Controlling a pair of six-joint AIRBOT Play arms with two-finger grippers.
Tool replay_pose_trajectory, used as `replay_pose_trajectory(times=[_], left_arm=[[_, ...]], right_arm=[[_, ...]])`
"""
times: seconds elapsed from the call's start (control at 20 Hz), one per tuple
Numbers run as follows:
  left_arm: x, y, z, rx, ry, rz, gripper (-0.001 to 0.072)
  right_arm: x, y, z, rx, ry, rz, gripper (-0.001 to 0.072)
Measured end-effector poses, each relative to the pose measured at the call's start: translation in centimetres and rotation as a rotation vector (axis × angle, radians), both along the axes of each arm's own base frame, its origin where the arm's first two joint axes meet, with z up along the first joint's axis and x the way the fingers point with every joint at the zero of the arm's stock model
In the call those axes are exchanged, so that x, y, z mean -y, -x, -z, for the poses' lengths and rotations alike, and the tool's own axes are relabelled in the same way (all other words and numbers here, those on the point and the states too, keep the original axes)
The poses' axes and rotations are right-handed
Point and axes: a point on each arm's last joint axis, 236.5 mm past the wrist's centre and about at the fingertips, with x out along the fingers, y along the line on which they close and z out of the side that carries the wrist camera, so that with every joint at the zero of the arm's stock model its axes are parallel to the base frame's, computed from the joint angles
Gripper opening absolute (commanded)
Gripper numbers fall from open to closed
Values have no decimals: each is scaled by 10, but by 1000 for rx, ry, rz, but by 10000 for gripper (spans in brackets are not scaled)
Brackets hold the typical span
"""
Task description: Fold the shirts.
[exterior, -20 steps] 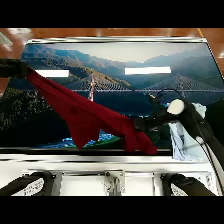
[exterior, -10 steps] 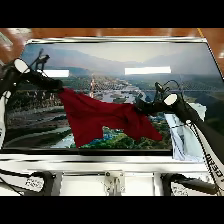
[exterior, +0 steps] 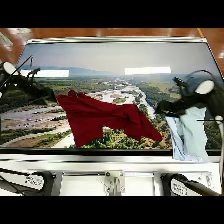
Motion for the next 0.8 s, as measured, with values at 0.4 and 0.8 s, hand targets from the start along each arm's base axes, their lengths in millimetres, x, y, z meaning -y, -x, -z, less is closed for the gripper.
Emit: replay_pose_trajectory(times=[0.4, 0.8], left_arm=[[57, 77, 67, -176, 257, -74, 707], [91, 62, 94, -80, 240, -98, 699]], right_arm=[[12, 57, 27, -145, -120, 116, 674], [13, 49, 34, -110, -132, 158, 675]])
